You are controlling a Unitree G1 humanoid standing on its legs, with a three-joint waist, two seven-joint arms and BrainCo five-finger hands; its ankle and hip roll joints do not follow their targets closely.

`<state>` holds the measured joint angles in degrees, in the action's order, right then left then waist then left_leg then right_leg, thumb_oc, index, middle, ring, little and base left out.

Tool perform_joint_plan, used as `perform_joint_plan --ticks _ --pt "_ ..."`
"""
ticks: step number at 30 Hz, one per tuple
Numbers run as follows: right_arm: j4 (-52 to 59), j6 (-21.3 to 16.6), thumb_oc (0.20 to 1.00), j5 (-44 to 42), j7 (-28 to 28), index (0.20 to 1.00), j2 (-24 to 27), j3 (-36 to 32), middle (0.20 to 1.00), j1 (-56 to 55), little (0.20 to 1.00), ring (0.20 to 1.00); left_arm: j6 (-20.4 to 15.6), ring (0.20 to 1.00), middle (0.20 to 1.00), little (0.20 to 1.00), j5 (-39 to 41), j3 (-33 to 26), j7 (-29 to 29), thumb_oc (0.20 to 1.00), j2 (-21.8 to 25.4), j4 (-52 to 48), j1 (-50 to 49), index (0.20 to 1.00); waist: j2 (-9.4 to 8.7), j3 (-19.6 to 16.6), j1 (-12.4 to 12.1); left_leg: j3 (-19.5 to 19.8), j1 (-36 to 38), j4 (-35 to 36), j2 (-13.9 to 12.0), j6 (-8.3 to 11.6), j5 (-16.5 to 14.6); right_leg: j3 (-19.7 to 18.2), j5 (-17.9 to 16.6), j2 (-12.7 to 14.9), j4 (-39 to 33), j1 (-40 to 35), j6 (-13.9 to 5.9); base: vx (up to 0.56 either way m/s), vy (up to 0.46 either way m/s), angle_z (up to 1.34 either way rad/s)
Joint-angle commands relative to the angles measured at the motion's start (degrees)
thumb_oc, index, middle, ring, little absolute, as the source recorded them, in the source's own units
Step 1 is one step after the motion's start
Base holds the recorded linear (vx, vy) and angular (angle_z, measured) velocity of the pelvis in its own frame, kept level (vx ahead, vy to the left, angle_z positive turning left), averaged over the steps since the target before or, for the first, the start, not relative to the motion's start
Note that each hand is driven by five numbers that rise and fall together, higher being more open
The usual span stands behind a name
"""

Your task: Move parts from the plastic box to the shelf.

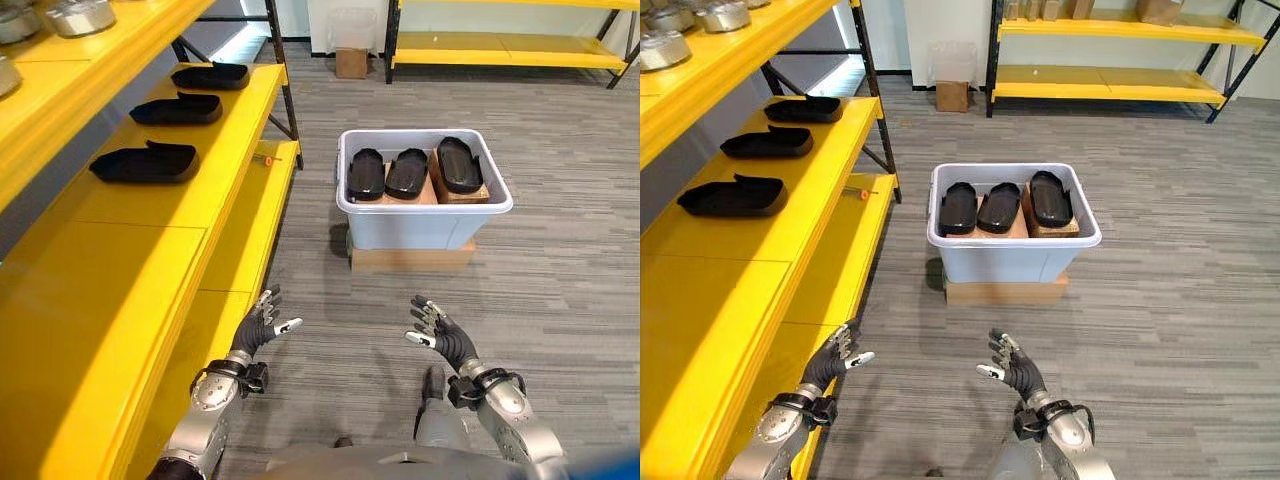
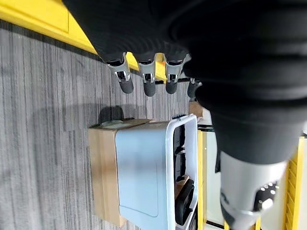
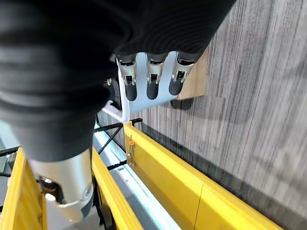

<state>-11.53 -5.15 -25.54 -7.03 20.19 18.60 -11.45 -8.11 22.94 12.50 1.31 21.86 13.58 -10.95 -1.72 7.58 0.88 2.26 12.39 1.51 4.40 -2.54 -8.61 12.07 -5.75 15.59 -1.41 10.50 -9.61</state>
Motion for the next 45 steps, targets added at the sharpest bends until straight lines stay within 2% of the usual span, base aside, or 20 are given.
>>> perform_joint_plan --ticks 1,2,5,7,8,11,12,13,14,15,16,17,18,19,21,25,28,32,38,45 --pt "2.6 -2.3 1.0 0.1 0.0 1.0 0.2 -1.0 1.0 2.6 1.0 1.0 -3.4 1.0 1.0 1.0 -1.8 -0.8 0.0 1.0 0.1 -2.5 1.7 1.0 0.07 -0.5 0.2 -4.7 -1.7 0.2 -5.1 3.07 1.0 -1.4 -3.3 -2.4 2.2 -4.5 -0.42 0.31 -0.34 0.21" --pt "3.1 -2.5 1.0 -0.6 -0.1 1.0 1.2 -1.5 1.0 2.9 1.0 1.0 -3.5 1.0 1.0 1.0 -1.1 -1.0 0.0 1.0 -0.3 -2.6 1.8 1.0 0.24 -1.2 0.5 -4.4 -1.5 -1.2 -7.6 4.46 0.8 -1.2 -1.6 -4.5 2.9 -4.9 0.76 0.37 -0.441 0.18" --pt "3.2 -2.9 1.0 -1.2 0.0 1.0 1.9 -1.7 1.0 3.1 1.0 1.0 -3.5 1.0 1.0 1.0 -1.1 -0.8 0.0 1.0 -0.7 -2.0 2.2 1.0 0.95 -1.6 0.7 -4.1 -1.9 -4.5 -10.2 5.88 1.9 -0.4 1.1 -6.3 4.5 -5.3 2.26 0.19 -0.3 -0.03" --pt "3.2 -3.2 1.0 -2.8 0.2 1.0 3.3 -1.6 1.0 3.4 1.0 1.0 -3.1 1.0 1.0 1.0 0.2 -0.3 -0.1 1.0 -1.2 -1.7 2.6 1.0 0.97 -1.2 0.7 -2.6 -5.8 -14.4 -13.0 7.84 7.6 -1.0 4.8 -10.3 5.0 -7.6 5.75 0.25 -0.468 -0.11" --pt "3.2 -3.2 1.0 -2.8 0.2 1.0 3.3 -1.6 1.0 3.4 1.0 1.0 -3.1 1.0 1.0 1.0 0.2 -0.3 -0.1 1.0 -1.2 -1.7 2.6 1.0 1.01 -1.2 0.8 -2.5 -6.1 -14.7 -13.1 7.89 7.5 -0.9 4.8 -10.4 5.0 -7.6 5.79 0.13 -0.246 0.0" --pt "3.2 -3.3 1.0 -3.1 0.3 1.0 4.1 -2.0 1.0 2.8 1.0 1.0 -2.9 1.0 1.0 1.0 1.0 -0.3 0.2 1.0 -1.3 -2.3 1.8 1.0 -0.35 0.1 0.0 -1.6 -12.1 -28.7 -13.6 7.96 14.4 -1.1 6.3 -11.7 3.7 -10.6 8.16 0.08 -0.207 -0.19" --pt "3.2 -3.3 1.0 -3.1 0.3 1.0 4.1 -2.1 1.0 2.8 1.0 1.0 -2.9 1.0 1.0 1.0 1.0 -0.3 0.2 1.0 -1.3 -2.3 1.8 1.0 -0.25 0.1 0.1 -1.4 -12.6 -29.2 -13.7 7.99 14.2 -0.9 6.3 -11.8 3.7 -10.6 8.19 0.12 -0.274 -0.13" --pt "3.6 -3.3 1.0 -3.0 0.4 1.0 4.8 -2.4 1.0 2.3 1.0 1.0 -2.5 1.0 1.0 1.0 1.2 -0.7 0.3 1.0 -1.3 -2.6 1.0 1.0 -1.35 1.3 -0.2 -4.6 -15.3 -35.1 -15.0 7.12 15.7 0.0 7.3 -12.1 3.1 -12.5 9.45 0.11 -0.2 0.14" --pt "3.5 -3.1 1.0 -2.9 0.7 1.0 4.8 -2.4 1.0 2.1 1.0 1.0 -2.5 1.0 1.0 1.0 1.3 -0.7 0.6 1.0 -1.4 -3.1 0.6 1.0 -1.39 1.7 -0.7 -5.4 -16.9 -34.8 -14.8 6.96 15.0 -0.4 7.7 -12.2 2.7 -13.3 9.53 0.24 -0.239 0.14" --pt "3.1 -3.2 1.0 -2.8 1.1 1.0 4.8 -2.8 1.0 2.7 1.0 1.0 -2.4 1.0 1.0 1.0 1.1 -1.0 0.5 1.0 -1.4 -3.2 0.3 1.0 -1.51 2.2 -2.3 -6.4 -23.2 -29.7 -10.0 5.98 10.5 -0.9 8.1 -12.0 1.5 -14.7 8.72 0.22 -0.056 0.23" --pt "3.1 -3.3 1.0 -2.6 1.0 1.0 4.8 -2.9 1.0 2.6 1.0 1.0 -2.5 1.0 1.0 1.0 0.8 -1.0 0.5 1.0 -1.2 -3.3 0.3 1.0 -1.54 2.0 -2.5 -6.9 -24.3 -25.1 -10.0 5.78 10.6 -0.9 8.3 -12.0 1.2 -15.0 8.42 0.37 -0.002 -0.24" --pt "2.6 -3.6 1.0 -2.4 1.1 1.0 4.6 -3.4 1.0 2.3 1.0 1.0 -2.6 1.0 1.0 1.0 0.0 -0.8 0.6 1.0 -1.1 -3.1 0.4 1.0 -0.67 1.8 -2.8 -8.0 -25.6 -13.4 -10.9 6.26 13.4 -0.8 8.9 -13.1 0.3 -16.6 7.98 0.43 0.075 -0.58" --pt "1.9 -3.9 1.0 -1.8 1.3 1.0 4.3 -3.3 1.0 2.2 1.0 1.0 -2.8 1.0 1.0 1.0 -1.1 -0.6 0.3 1.0 -1.1 -2.4 0.8 1.0 0.33 1.5 -3.2 -8.3 -25.8 -3.0 -11.1 7.59 19.1 -1.2 9.8 -14.6 -0.7 -18.1 7.71 0.54 0.108 -0.6" --pt "1.5 -3.9 1.0 -1.0 1.5 1.0 4.2 -3.1 1.0 2.4 1.0 1.0 -2.9 1.0 1.0 1.0 -1.3 -0.8 0.1 1.0 -1.3 -2.4 1.0 1.0 0.7 1.4 -4.0 -6.8 -25.6 0.7 -10.3 8.18 21.1 -2.2 10.8 -15.3 -1.0 -20.1 7.59 0.55 0.135 -0.48" --pt "1.5 -3.3 1.0 -1.1 1.1 1.0 2.7 -3.0 1.0 1.5 1.0 1.0 -3.0 1.0 1.0 1.0 -0.8 -1.0 0.0 1.0 -1.5 -2.6 1.0 1.0 0.77 -0.1 -3.8 -7.5 -23.6 -0.2 -10.5 7.53 21.0 -3.3 13.3 -14.4 0.0 -23.2 7.07 0.6 0.214 -0.46" --pt "2.9 -2.8 1.0 -1.3 0.4 1.0 1.5 -2.5 1.0 1.8 1.0 1.0 -2.9 1.0 1.0 1.0 -0.1 -0.9 0.0 1.0 -0.5 -3.7 1.2 1.0 -0.95 -1.7 -4.3 -9.5 -24.3 -6.8 -8.7 4.74 15.3 -3.1 14.1 -9.9 4.8 -23.4 5.26 0.35 0.186 -0.39" --pt "2.6 -2.7 1.0 -0.9 0.3 1.0 1.0 -2.2 1.0 2.3 1.0 1.0 -2.7 1.0 1.0 1.0 -0.1 -0.8 -0.3 1.0 0.5 -3.8 1.5 1.0 -2.03 -2.5 -4.7 -9.9 -24.0 -8.7 -6.5 2.92 11.9 -3.6 11.2 -8.0 8.2 -22.3 3.44 0.25 0.178 0.01" --pt "3.1 -2.3 1.0 -0.8 -0.3 1.0 0.6 -1.9 1.0 2.2 1.0 1.0 -2.4 1.0 1.0 1.0 -0.3 -1.0 -0.3 1.0 2.0 -4.3 1.3 1.0 -2.59 -3.1 -4.2 -9.3 -22.2 -9.0 -3.2 0.03 8.3 -5.1 4.4 -6.0 15.6 -18.9 1.53 0.21 0.19 0.37" --pt "2.9 -2.1 1.0 -0.3 -0.3 1.0 0.7 -1.9 1.0 2.2 1.0 1.0 -2.3 1.0 1.0 1.0 -0.5 -0.8 -0.3 1.0 2.5 -4.4 1.3 1.0 -1.86 -2.6 -3.1 -8.1 -19.1 -7.3 -1.2 -1.81 7.0 -6.8 -2.4 -6.1 23.7 -15.0 0.41 0.12 0.128 0.19" --pt "3.0 -2.1 1.0 0.0 -0.1 1.0 0.7 -1.9 1.0 2.1 1.0 1.0 -1.9 1.0 1.0 1.0 -0.5 0.0 0.1 1.0 2.6 -4.4 0.8 1.0 -0.92 -2.3 -2.8 -7.3 -15.8 -5.9 0.0 -3.29 5.8 -6.1 -7.2 -5.2 29.0 -13.7 0.11 0.07 0.067 0.07"
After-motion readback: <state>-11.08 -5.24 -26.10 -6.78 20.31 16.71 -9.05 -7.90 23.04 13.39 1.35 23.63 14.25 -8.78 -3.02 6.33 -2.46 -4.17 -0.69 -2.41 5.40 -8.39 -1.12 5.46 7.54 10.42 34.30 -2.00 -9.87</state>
